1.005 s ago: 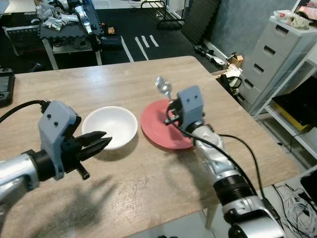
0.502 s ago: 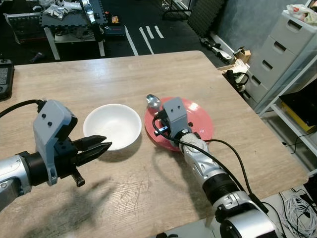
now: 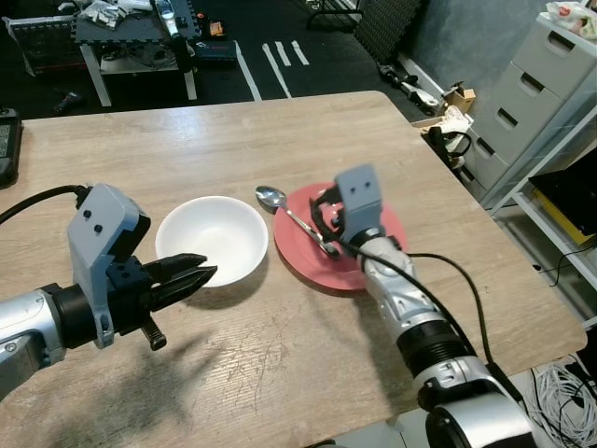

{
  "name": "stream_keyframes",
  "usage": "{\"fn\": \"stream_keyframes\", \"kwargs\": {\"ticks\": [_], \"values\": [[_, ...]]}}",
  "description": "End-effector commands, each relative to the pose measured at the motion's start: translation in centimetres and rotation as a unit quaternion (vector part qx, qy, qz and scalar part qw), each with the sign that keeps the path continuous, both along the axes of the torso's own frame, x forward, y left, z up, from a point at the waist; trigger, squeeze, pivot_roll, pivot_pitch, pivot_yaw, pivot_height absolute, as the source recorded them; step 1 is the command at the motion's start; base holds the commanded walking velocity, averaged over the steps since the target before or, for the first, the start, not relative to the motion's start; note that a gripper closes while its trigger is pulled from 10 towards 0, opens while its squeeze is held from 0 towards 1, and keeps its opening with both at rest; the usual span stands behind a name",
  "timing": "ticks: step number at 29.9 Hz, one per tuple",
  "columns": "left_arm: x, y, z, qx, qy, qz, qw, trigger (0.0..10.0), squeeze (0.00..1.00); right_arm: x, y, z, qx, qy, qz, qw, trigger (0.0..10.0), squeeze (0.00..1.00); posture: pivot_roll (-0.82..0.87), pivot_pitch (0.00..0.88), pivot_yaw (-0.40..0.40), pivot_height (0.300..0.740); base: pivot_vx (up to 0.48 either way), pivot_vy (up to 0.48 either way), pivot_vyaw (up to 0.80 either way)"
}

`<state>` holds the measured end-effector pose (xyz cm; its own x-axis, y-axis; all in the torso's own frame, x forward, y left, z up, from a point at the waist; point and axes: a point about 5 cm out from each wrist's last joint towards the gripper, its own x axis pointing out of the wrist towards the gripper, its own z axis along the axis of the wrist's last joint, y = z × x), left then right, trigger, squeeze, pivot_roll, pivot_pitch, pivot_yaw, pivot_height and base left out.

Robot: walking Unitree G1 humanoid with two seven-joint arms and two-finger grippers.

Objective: Setting the table

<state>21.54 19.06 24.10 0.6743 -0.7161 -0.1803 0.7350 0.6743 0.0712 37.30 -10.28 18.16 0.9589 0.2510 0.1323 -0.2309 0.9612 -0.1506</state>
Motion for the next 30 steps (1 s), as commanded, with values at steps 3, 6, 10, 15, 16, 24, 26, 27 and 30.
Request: {"fn": "stream_keyframes", "kwargs": {"ticks": [3,6,10,15,16,24,26,27,30], "values": [[0.3,-1.1,-0.4,-0.021,0.011,-0.012,1.0,10.0,0.0,-1.1,-1.5,1.5,0.043,-0.034,0.004,0.999,10.0,0.0,0.04,0.083,0.002,0.74,0.0,0.0,0.0],[0.6,-2.1,-0.6,-0.038,0.012,-0.019,0.999,10.0,0.0,-2.2,-1.8,1.9,0.042,-0.049,0.049,0.997,10.0,0.0,0.03,0.08,0.005,0.74,0.0,0.0,0.0],[0.9,-2.8,-0.9,-0.048,0.014,-0.025,0.998,10.0,0.0,-2.3,-1.5,0.2,0.006,-0.009,0.081,0.997,10.0,0.0,0.02,0.074,0.011,0.74,0.0,0.0,0.0],[1.2,-3.0,-0.8,-0.052,0.013,-0.026,0.998,10.0,0.0,-1.5,-0.8,-0.6,0.003,0.024,0.079,0.997,10.0,0.0,0.02,0.074,0.011,0.74,0.0,0.0,0.0],[1.2,-3.2,-0.6,-0.056,0.011,-0.027,0.998,10.0,0.0,-0.7,0.4,-1.1,-0.01,0.057,0.094,0.994,10.0,0.0,0.03,0.077,0.012,0.74,0.0,0.0,0.0],[0.8,-3.1,-0.4,-0.054,0.011,-0.027,0.998,10.0,0.0,0.2,2.2,-1.8,-0.028,0.13,0.147,0.98,10.0,0.0,0.06,0.093,0.009,0.74,0.0,0.0,0.0],[0.6,-3.0,-0.5,-0.051,0.015,-0.026,0.998,10.0,0.0,0.6,2.5,-2.3,-0.026,0.164,0.163,0.973,10.0,0.0,0.06,0.099,0.007,0.74,0.0,0.0,0.0],[0.5,-3.0,-0.5,-0.05,0.016,-0.025,0.998,10.0,0.0,0.7,2.4,-2.4,-0.032,0.166,0.161,0.972,10.0,0.0,0.06,0.102,0.004,0.74,0.0,0.0,0.0],[0.4,-3.0,-0.6,-0.05,0.018,-0.024,0.998,10.0,0.0,0.9,2.3,-2.6,-0.047,0.173,0.157,0.971,10.0,0.0,0.07,0.103,0.001,0.74,0.0,0.0,0.0]]}}
